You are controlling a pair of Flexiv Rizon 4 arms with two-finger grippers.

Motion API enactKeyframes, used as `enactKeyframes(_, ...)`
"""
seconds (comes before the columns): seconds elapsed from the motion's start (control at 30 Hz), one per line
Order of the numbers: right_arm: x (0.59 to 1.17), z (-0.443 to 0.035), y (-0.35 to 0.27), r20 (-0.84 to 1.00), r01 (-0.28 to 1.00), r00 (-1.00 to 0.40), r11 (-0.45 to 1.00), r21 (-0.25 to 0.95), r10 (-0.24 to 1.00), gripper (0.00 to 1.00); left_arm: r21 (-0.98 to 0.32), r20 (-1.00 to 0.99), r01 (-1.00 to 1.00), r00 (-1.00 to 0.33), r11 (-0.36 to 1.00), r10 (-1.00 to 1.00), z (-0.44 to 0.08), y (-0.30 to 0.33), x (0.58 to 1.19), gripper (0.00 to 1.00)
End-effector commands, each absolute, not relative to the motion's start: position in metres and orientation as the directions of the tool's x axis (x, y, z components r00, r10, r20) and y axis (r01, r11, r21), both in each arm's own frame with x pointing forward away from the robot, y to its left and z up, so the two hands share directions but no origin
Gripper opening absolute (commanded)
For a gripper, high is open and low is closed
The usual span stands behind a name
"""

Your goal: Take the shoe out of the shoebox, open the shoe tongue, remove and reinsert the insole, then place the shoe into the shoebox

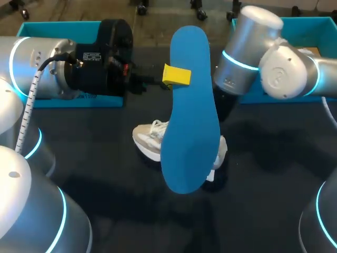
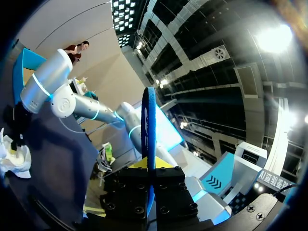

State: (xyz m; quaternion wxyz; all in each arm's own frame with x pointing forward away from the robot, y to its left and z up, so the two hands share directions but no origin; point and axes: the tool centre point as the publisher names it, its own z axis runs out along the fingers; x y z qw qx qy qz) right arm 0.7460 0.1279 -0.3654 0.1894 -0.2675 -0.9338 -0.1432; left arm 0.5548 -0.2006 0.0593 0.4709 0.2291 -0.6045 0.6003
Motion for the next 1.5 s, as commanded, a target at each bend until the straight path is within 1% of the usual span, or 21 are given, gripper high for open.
enactKeyframes(0.03, 0.734, -0.365, 0.122, 0.459, 0.657, -0.719, 0.726, 0.203, 0.523, 0.00, -0.510, 0.844, -0.843, -0.452, 0.172, 0.289, 0.058, -0.202, 0.554, 0.00)
enactKeyframes(0.13, 0.730, -0.366, 0.123, 0.477, 0.737, -0.644, 0.652, 0.178, 0.598, 0.00, -0.510, 0.844, -0.843, -0.452, 0.172, 0.289, 0.058, -0.202, 0.554, 0.00)
enactKeyframes(0.17, 0.728, -0.367, 0.123, 0.483, 0.758, -0.625, 0.625, 0.186, 0.614, 0.00, -0.510, 0.844, -0.843, -0.452, 0.172, 0.289, 0.058, -0.202, 0.554, 0.00)
enactKeyframes(0.2, 0.726, -0.367, 0.124, 0.480, 0.785, -0.592, 0.599, 0.160, 0.648, 0.00, -0.510, 0.844, -0.843, -0.452, 0.172, 0.289, 0.058, -0.202, 0.554, 0.00)
enactKeyframes(0.23, 0.725, -0.367, 0.125, 0.484, 0.799, -0.578, 0.577, 0.171, 0.657, 0.00, -0.510, 0.844, -0.843, -0.452, 0.172, 0.289, 0.058, -0.202, 0.554, 0.00)
enactKeyframes(0.43, 0.714, -0.366, 0.130, 0.509, 0.866, -0.479, 0.481, 0.138, 0.715, 0.00, -0.510, 0.844, -0.843, -0.452, 0.172, 0.289, 0.058, -0.202, 0.554, 0.00)
enactKeyframes(0.57, 0.702, -0.364, 0.131, 0.541, 0.910, -0.407, 0.380, 0.167, 0.736, 0.00, -0.510, 0.844, -0.843, -0.452, 0.172, 0.289, 0.058, -0.202, 0.554, 0.00)
enactKeyframes(0.63, 0.701, -0.360, 0.134, 0.546, 0.898, -0.434, 0.391, 0.201, 0.716, 0.00, -0.510, 0.844, -0.843, -0.452, 0.172, 0.289, 0.058, -0.202, 0.554, 0.00)
enactKeyframes(1.13, 0.701, -0.360, 0.134, 0.546, 0.898, -0.434, 0.391, 0.201, 0.716, 0.00, -0.510, 0.844, -0.843, -0.452, 0.172, 0.289, 0.058, -0.202, 0.554, 0.00)
enactKeyframes(1.17, 0.700, -0.362, 0.134, 0.533, 0.908, -0.414, 0.376, 0.184, 0.738, 0.00, -0.510, 0.844, -0.843, -0.452, 0.172, 0.289, 0.058, -0.202, 0.554, 0.00)
enactKeyframes(1.2, 0.699, -0.363, 0.134, 0.552, 0.920, -0.391, 0.336, 0.204, 0.737, 0.00, -0.510, 0.844, -0.843, -0.452, 0.172, 0.289, 0.058, -0.202, 0.554, 0.00)
enactKeyframes(1.27, 0.697, -0.364, 0.133, 0.546, 0.940, -0.342, 0.290, 0.181, 0.765, 0.00, -0.510, 0.844, -0.843, -0.452, 0.172, 0.289, 0.058, -0.202, 0.554, 0.00)
enactKeyframes(1.5, 0.700, -0.363, 0.132, 0.595, 0.977, -0.214, 0.155, 0.150, 0.775, 0.00, -0.510, 0.844, -0.843, -0.452, 0.172, 0.289, 0.058, -0.202, 0.554, 0.00)
